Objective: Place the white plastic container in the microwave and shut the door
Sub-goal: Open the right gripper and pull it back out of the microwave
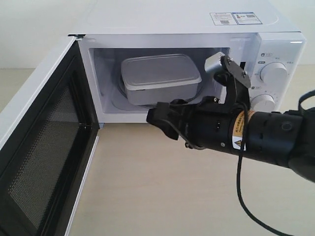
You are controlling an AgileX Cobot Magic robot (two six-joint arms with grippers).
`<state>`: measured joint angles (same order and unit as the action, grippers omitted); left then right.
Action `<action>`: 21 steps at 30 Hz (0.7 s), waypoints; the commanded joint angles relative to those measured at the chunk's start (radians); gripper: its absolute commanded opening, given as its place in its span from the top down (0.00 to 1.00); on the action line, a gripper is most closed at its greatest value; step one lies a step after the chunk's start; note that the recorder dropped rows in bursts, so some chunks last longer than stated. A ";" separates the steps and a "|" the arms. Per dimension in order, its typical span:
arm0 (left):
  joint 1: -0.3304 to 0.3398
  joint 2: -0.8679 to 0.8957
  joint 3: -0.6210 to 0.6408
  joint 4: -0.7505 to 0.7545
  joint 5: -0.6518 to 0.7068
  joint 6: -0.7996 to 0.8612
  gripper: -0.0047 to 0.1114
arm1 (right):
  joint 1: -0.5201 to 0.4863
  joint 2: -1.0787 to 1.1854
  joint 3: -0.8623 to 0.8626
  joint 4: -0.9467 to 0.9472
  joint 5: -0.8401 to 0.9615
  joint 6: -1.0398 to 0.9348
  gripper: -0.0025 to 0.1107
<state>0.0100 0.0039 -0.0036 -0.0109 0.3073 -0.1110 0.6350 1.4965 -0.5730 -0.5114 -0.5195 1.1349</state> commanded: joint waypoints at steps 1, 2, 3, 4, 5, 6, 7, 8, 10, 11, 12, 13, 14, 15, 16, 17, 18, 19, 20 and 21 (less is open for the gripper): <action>-0.009 -0.004 0.004 0.001 -0.001 -0.009 0.92 | -0.007 -0.071 0.005 -0.207 0.107 0.003 0.57; -0.009 -0.004 0.004 0.001 -0.001 -0.009 0.92 | -0.007 -0.087 0.005 -0.254 0.140 0.028 0.57; -0.009 -0.004 0.004 0.001 -0.001 -0.009 0.92 | -0.007 -0.100 0.005 -0.296 0.168 0.056 0.57; -0.009 -0.004 0.004 0.001 -0.001 -0.009 0.92 | -0.007 -0.116 0.005 -0.327 0.194 0.092 0.57; -0.009 -0.004 0.004 0.001 -0.001 -0.009 0.92 | -0.007 -0.132 0.005 -0.351 0.213 0.114 0.57; -0.009 -0.004 0.004 0.001 -0.001 -0.009 0.92 | -0.007 -0.147 0.005 -0.367 0.219 0.116 0.57; -0.009 -0.004 0.004 0.001 -0.001 -0.009 0.92 | -0.007 -0.161 0.005 -0.388 0.225 0.118 0.57; -0.009 -0.004 0.004 0.001 -0.001 -0.009 0.92 | -0.007 -0.174 0.005 -0.414 0.232 0.120 0.57; -0.009 -0.004 0.004 0.001 -0.001 -0.009 0.92 | -0.007 -0.188 0.005 -0.470 0.251 0.120 0.57; -0.009 -0.004 0.004 0.001 -0.001 -0.009 0.92 | -0.007 -0.197 0.005 -0.504 0.265 0.126 0.57; -0.009 -0.004 0.004 0.001 -0.001 -0.009 0.92 | -0.007 -0.201 0.005 -0.544 0.271 0.141 0.57; -0.009 -0.004 0.004 0.001 -0.001 -0.009 0.92 | -0.007 -0.208 0.005 -0.571 0.273 0.163 0.57; -0.009 -0.004 0.004 0.001 -0.001 -0.009 0.92 | -0.007 -0.208 0.005 -0.582 0.273 0.175 0.57; -0.009 -0.004 0.004 0.001 -0.001 -0.009 0.92 | -0.007 -0.215 0.005 -0.582 0.265 0.184 0.57; -0.009 -0.004 0.004 0.001 -0.001 -0.009 0.92 | -0.007 -0.217 0.005 -0.593 0.261 0.198 0.58; -0.009 -0.004 0.004 0.001 -0.001 -0.009 0.92 | -0.002 -0.219 0.005 -0.612 0.251 0.219 0.58; -0.009 -0.004 0.004 0.001 -0.001 -0.009 0.92 | 0.004 -0.221 0.005 -0.626 0.248 0.238 0.59; -0.009 -0.004 0.004 0.001 -0.001 -0.009 0.92 | 0.018 -0.221 0.005 -0.642 0.243 0.258 0.61; -0.009 -0.004 0.004 0.001 -0.001 -0.009 0.92 | 0.036 -0.221 0.005 -0.668 0.241 0.284 0.64; -0.009 -0.004 0.004 0.001 -0.001 -0.009 0.92 | 0.055 -0.221 0.005 -0.691 0.240 0.321 0.67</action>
<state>0.0100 0.0039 -0.0036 -0.0109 0.3073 -0.1110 0.6542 1.2844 -0.5703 -1.1329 -0.2618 1.3842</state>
